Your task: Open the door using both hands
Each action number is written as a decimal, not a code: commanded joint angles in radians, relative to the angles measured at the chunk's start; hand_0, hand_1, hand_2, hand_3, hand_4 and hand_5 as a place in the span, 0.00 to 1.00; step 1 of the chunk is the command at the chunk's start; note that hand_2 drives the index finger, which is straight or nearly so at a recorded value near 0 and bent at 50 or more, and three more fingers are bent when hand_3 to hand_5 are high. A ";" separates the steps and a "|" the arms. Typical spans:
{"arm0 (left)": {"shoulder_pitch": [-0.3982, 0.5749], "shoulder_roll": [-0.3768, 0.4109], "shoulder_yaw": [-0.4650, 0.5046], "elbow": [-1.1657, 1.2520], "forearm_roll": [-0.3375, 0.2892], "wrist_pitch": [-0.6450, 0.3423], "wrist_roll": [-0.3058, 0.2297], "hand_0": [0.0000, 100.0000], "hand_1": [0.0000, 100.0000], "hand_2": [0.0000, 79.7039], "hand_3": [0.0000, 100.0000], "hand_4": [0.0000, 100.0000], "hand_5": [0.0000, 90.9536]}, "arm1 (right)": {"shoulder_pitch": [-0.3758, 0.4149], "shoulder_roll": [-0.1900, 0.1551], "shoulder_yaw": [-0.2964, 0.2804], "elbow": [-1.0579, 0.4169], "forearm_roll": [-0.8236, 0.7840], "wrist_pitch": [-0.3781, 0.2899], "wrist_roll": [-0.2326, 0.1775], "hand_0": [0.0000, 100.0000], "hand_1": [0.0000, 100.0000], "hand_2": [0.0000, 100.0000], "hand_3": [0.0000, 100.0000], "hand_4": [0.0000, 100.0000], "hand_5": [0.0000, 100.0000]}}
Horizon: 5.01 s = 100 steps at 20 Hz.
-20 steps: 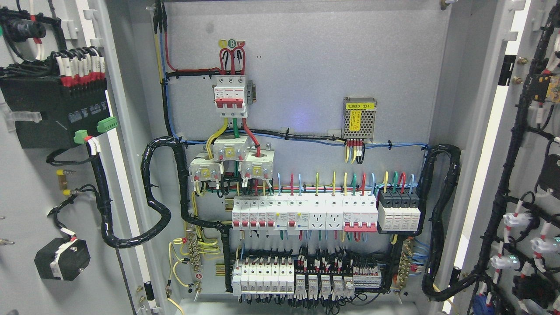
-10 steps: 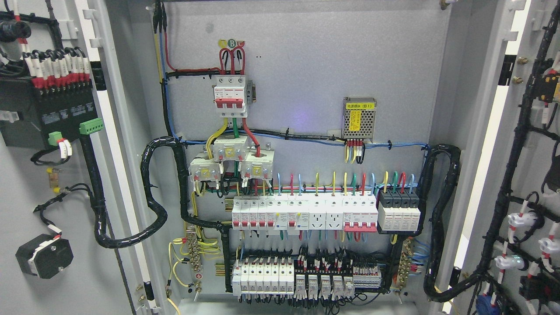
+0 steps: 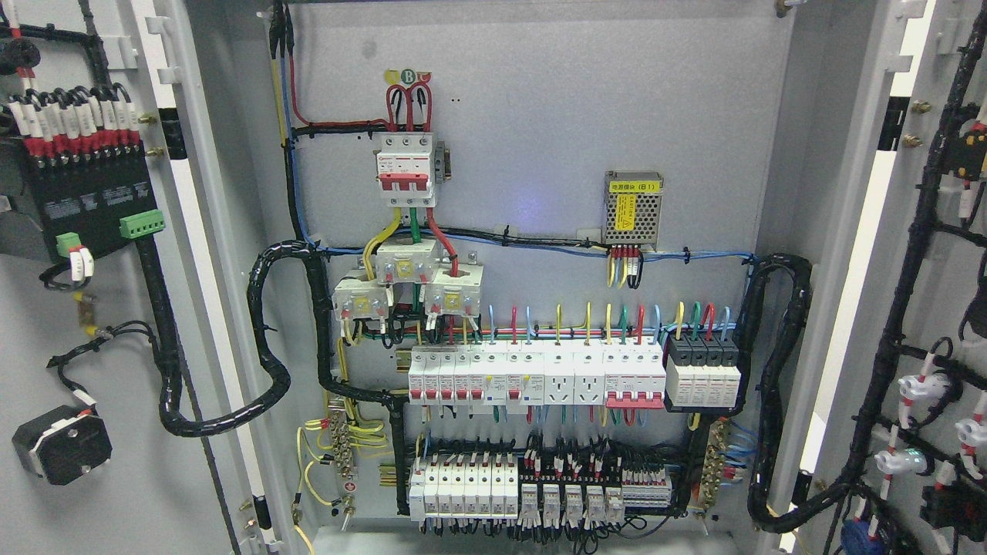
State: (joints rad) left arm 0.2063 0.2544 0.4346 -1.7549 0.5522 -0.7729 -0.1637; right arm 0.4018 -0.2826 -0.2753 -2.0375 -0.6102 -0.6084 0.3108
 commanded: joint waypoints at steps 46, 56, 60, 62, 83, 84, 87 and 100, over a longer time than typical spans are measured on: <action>-0.327 0.169 0.013 0.587 -0.008 0.119 -0.007 0.00 0.00 0.00 0.00 0.00 0.00 | 0.080 -0.007 -0.157 0.071 -0.086 -0.019 0.001 0.38 0.00 0.00 0.00 0.00 0.00; -0.329 0.174 -0.002 0.565 -0.005 0.118 -0.010 0.00 0.00 0.00 0.00 0.00 0.00 | 0.080 -0.009 -0.153 0.071 -0.086 -0.021 0.001 0.38 0.00 0.00 0.00 0.00 0.00; -0.311 0.166 -0.019 0.482 0.002 0.118 -0.010 0.00 0.00 0.00 0.00 0.00 0.00 | 0.080 -0.017 -0.143 0.069 -0.086 -0.022 0.002 0.38 0.00 0.00 0.00 0.00 0.00; -0.289 0.164 -0.019 0.450 0.003 0.118 -0.010 0.00 0.00 0.00 0.00 0.00 0.00 | 0.081 -0.018 -0.139 0.068 -0.086 -0.028 0.002 0.38 0.00 0.00 0.00 0.00 0.00; -0.054 0.011 -0.166 0.011 -0.009 0.107 -0.010 0.00 0.00 0.00 0.00 0.00 0.00 | 0.084 -0.073 -0.050 0.054 -0.083 -0.087 0.011 0.38 0.00 0.00 0.00 0.00 0.00; -0.056 0.011 -0.183 0.003 -0.027 0.106 -0.010 0.00 0.00 0.00 0.00 0.00 0.00 | 0.081 -0.078 -0.038 0.054 -0.083 -0.087 0.013 0.38 0.00 0.00 0.00 0.00 0.00; -0.062 -0.006 -0.246 -0.015 -0.080 0.103 -0.005 0.00 0.00 0.00 0.00 0.00 0.00 | 0.075 -0.087 0.010 0.054 -0.083 -0.087 0.013 0.38 0.00 0.00 0.00 0.00 0.00; 0.057 -0.116 -0.477 -0.144 -0.299 0.103 0.000 0.00 0.00 0.00 0.00 0.00 0.00 | 0.017 -0.093 0.261 0.168 -0.069 -0.083 0.014 0.38 0.00 0.00 0.00 0.00 0.00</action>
State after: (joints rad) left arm 0.2046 0.2218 0.1343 -1.7932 0.3512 -0.6709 -0.1676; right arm 0.4342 -0.3613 -0.1920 -1.9412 -0.6875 -0.6950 0.3252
